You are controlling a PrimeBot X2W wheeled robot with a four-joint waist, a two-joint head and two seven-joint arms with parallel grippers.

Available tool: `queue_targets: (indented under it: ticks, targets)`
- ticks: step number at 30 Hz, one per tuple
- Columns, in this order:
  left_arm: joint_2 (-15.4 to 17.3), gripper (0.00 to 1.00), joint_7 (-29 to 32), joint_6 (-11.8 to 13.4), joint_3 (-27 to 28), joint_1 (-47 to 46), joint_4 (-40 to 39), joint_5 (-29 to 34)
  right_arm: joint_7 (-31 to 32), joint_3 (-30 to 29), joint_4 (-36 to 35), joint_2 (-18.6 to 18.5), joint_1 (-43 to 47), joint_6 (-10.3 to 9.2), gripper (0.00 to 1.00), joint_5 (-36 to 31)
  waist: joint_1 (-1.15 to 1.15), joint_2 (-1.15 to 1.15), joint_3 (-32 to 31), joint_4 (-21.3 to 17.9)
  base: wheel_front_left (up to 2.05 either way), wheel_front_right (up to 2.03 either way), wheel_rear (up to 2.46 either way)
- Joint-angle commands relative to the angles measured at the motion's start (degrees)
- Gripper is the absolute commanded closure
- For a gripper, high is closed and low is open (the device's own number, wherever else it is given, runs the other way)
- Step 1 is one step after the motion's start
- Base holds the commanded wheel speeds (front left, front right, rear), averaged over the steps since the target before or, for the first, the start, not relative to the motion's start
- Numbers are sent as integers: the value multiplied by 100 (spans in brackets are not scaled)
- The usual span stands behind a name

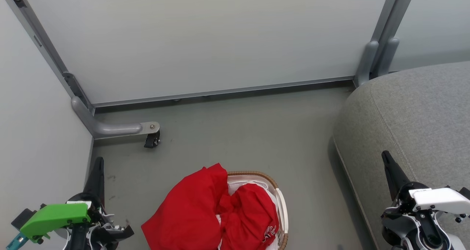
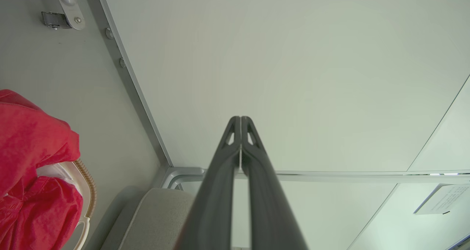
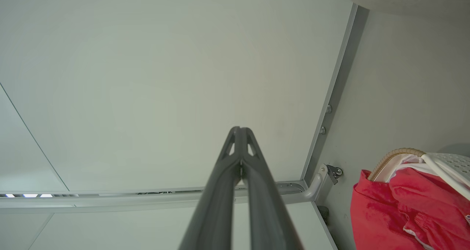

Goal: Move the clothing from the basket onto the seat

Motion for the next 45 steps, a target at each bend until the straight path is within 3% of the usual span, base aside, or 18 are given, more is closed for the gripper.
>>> queue_targets:
  ticks: [1,14,15,25,33,45]
  targets:
    - [35,100,17,-26,9,-52,-7,-19,14,-9,-17,-34,-54,-2,100,19,0,0,0,0,0,0,0]
    - [35,100,17,-26,9,-52,-7,-19,14,-9,-17,-34,-55,-2,100,19,0,0,0,0,0,0,0]
    - [0,0,-1,0,-2,0,2,1,-2,1,2,0,0,0,0,-1,0,0,0,0,0,0,0]
    - [-42,0,-157,6,-193,217,212,80,-155,106,216,80,226,-2,0,-109,0,0,4,0,0,0,0]
    - [-34,0,-378,4,-409,255,110,349,-375,43,174,67,254,-2,0,-567,0,0,6,3,0,0,0]
    - [-23,0,-674,1,-539,202,-178,1555,-672,-106,-215,49,209,-2,0,-1785,0,0,18,8,0,0,0]
